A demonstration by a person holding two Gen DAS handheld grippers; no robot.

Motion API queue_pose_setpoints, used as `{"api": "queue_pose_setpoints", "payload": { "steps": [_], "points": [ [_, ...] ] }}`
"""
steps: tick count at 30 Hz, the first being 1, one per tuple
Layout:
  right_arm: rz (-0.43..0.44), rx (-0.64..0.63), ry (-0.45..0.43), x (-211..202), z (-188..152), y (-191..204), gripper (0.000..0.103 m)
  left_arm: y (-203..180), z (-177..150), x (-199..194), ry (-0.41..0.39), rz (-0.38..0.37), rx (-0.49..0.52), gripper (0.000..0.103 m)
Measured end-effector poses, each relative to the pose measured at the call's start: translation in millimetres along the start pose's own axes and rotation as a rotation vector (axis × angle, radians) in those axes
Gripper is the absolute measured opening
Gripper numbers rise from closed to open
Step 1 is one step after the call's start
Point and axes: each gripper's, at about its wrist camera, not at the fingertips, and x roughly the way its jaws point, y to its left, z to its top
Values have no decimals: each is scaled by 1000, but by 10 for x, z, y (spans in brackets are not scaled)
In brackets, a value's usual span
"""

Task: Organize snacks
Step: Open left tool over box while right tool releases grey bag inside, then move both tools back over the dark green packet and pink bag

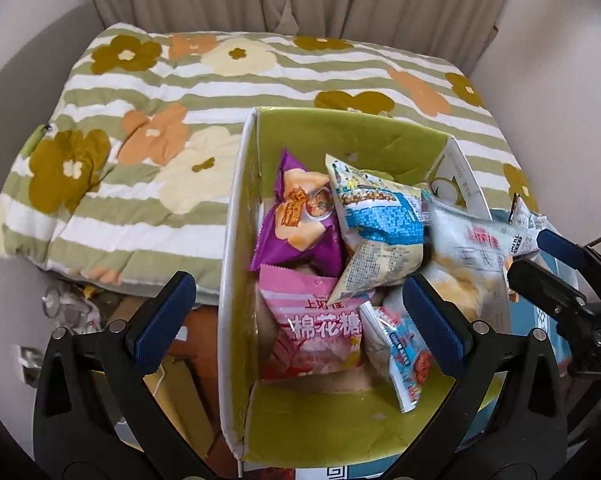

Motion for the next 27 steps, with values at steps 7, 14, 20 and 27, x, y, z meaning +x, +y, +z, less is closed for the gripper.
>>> {"api": "queue_pose_setpoints", "payload": {
  "steps": [7, 14, 20, 27],
  "points": [
    [-41, -23, -18, -43, -89, 39, 103, -7, -116, 84, 30, -22, 1, 102],
    [-39, -15, -42, -197, -105, 52, 103, -123, -147, -112, -4, -15, 22, 102],
    [-13, -29, -77, -488, -141, -8, 103, -300, -214, -434, -58, 19, 11, 102],
    [-25, -61, -113, -969, -264, -324, 103, -719, -355, -796, -130, 27, 2, 102]
  ]
}}
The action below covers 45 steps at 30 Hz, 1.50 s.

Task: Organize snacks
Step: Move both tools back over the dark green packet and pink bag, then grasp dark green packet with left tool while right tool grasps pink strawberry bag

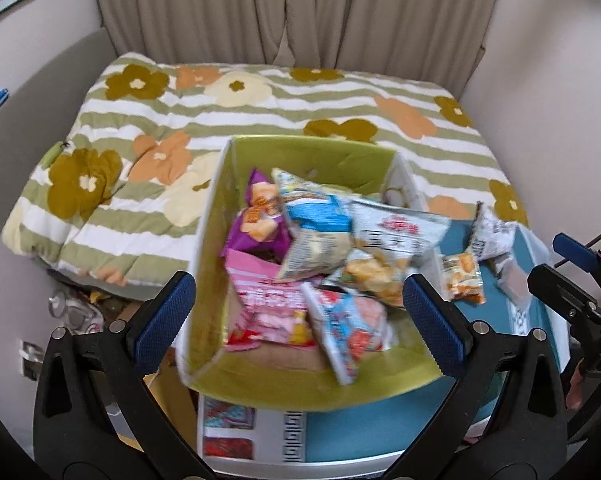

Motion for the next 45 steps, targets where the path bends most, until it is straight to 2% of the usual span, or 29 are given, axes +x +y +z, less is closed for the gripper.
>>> {"api": "queue_pose_setpoints", "payload": {
  "steps": [8, 14, 22, 24, 26, 30, 31, 34, 39, 42, 45],
  "points": [
    [-49, 10, -35, -563, -302, -604, 103, -758, -293, -211, -29, -35, 15, 102],
    [-89, 19, -53, -985, -578, -1038, 103, -1382, -619, -336, -22, -60, 36, 102],
    [-100, 32, -26, -1298, -962, -1584, 103, -2077, -1114, -287, 47, -80, 53, 102],
    [-91, 34, -14, -1323, -1075, -1708, 103, -2213, -1242, -197, 85, -109, 49, 102],
    [-73, 49, -6, -1324, -1188, -1824, 103, -2326, -1393, -57, 138, -153, 40, 102],
    [-20, 99, 26, -1252, -1437, -2078, 103, -2529, -1667, 275, 229, -181, 43, 99],
    [-17, 100, 38, -1217, -1503, -2127, 103, -2579, -1738, 378, 252, -188, 50, 96],
    [-22, 90, 69, -1096, -1688, -2228, 103, -2686, -1887, 610, 293, -194, 75, 95],
    [-12, 63, 121, -823, -2012, -2302, 103, -2758, -2020, 964, 328, -189, 109, 94],
    [-22, 15, 152, -639, -2179, -2293, 103, -2807, -2085, 1210, 359, -186, 130, 86],
    [-27, -29, 175, -487, -2297, -2269, 103, -2856, -2128, 1387, 370, -173, 151, 85]
  ]
}}
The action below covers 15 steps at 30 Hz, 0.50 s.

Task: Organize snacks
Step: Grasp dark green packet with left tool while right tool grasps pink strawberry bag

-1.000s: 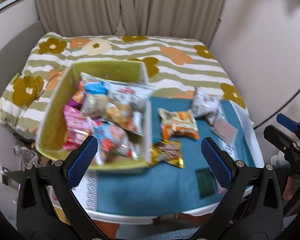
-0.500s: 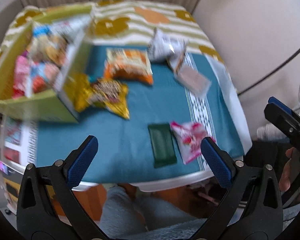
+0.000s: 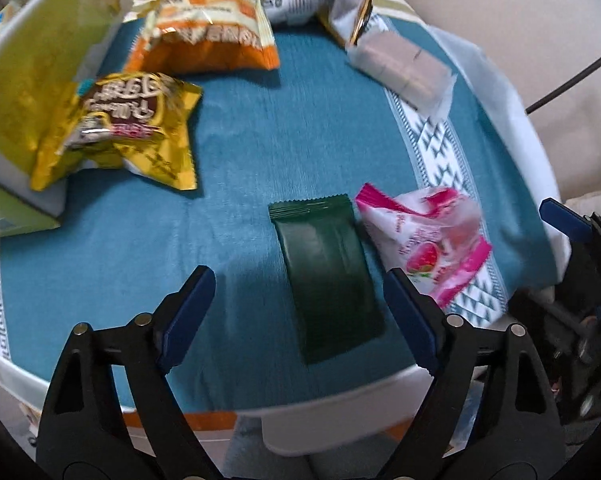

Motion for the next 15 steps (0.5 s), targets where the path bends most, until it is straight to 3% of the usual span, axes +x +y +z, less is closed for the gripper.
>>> {"api": "queue_pose_setpoints", "payload": {
  "steps": [15],
  "points": [
    [-47, -116, 47, 324, -99, 47, 103, -231, 84, 277, 18, 145, 95, 83]
  ]
}}
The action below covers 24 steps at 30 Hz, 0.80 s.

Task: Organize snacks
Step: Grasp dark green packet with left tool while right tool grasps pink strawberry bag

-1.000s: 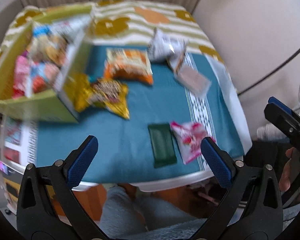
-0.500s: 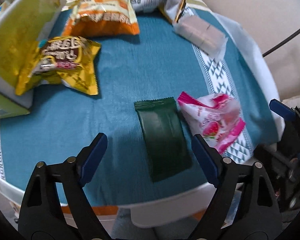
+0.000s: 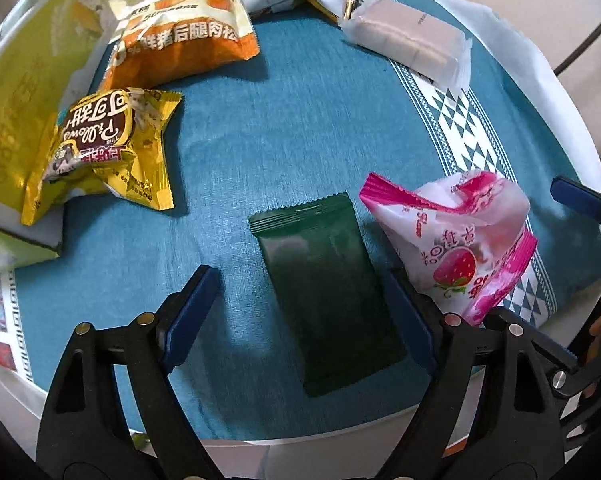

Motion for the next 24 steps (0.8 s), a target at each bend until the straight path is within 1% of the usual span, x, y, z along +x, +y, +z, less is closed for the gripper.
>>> {"api": "queue_pose_setpoints", "payload": {
  "steps": [4, 10, 12, 16, 18, 20, 21, 22, 23, 24],
  "points": [
    [44, 10, 5, 40, 42, 23, 103, 74, -44, -20, 17, 19, -6, 82],
    [70, 2, 19, 151, 109, 145, 103, 216, -132, -61, 23, 39, -12, 81],
    [58, 6, 19, 180, 119, 154, 103, 216, -124, -61, 17, 38, 2, 81],
    [56, 28, 26, 234, 134, 112, 103, 130, -42, -51, 4, 49, 89, 80],
    [59, 26, 23, 241, 148, 113, 103, 74, -20, -53, 1, 45, 134, 74],
    [68, 24, 19, 248, 168, 131, 103, 39, -8, -59, 4, 20, 174, 61],
    [67, 19, 19, 254, 173, 146, 102, 34, -2, -62, 8, -1, 183, 57],
    [70, 12, 19, 260, 177, 160, 99, 32, 0, -61, 15, -19, 179, 51],
    [67, 8, 21, 272, 183, 173, 96, 48, 14, -53, 25, -35, 166, 49],
    [62, 4, 30, 291, 187, 184, 91, 62, 37, -44, 33, -37, 161, 48]
  ]
}}
